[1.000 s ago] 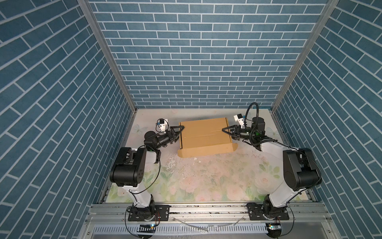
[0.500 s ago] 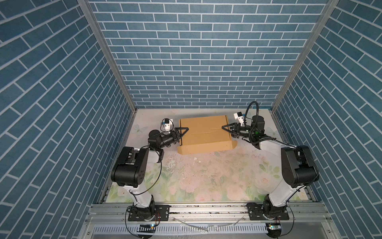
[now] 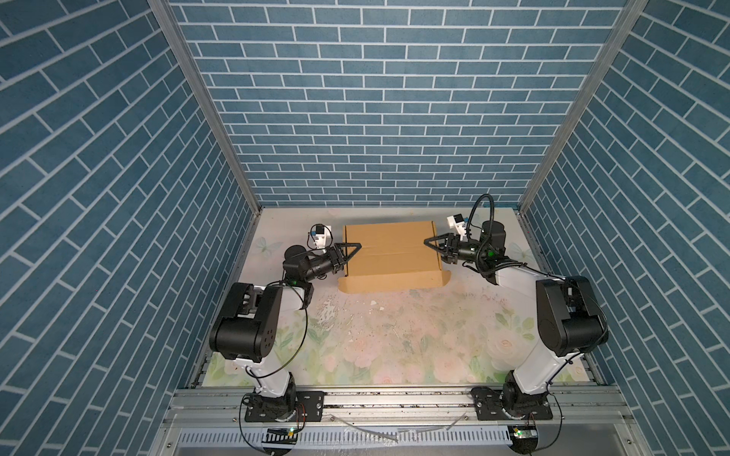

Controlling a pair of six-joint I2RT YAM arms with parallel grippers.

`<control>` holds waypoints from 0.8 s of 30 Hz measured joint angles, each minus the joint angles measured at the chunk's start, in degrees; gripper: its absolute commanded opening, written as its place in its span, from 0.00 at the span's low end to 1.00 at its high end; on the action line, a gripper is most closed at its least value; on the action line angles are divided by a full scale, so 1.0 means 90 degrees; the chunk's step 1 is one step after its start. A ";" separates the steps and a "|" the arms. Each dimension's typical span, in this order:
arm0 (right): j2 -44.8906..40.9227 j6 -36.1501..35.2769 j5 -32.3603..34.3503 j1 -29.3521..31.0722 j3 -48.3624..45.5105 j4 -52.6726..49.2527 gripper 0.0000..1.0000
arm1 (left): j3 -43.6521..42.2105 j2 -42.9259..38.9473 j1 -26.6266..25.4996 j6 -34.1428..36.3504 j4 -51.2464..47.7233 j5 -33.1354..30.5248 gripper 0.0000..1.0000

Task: Fold the paper box

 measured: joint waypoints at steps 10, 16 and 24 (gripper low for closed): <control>-0.0238 -0.0413 0.0027 -0.0627 0.0000 -0.0471 0.71 | 0.0000 0.0437 0.0231 -0.0767 0.0663 -0.0126 0.44; -0.1030 -0.3041 0.1190 -0.0843 0.0537 -0.3458 0.70 | 0.0000 0.0510 0.0437 -0.1360 0.0750 -0.0316 0.42; -0.2465 -0.5447 0.2460 -0.0784 0.0066 -0.3891 0.75 | 0.0036 -0.0092 0.0466 -0.1860 -0.0782 -0.0617 0.41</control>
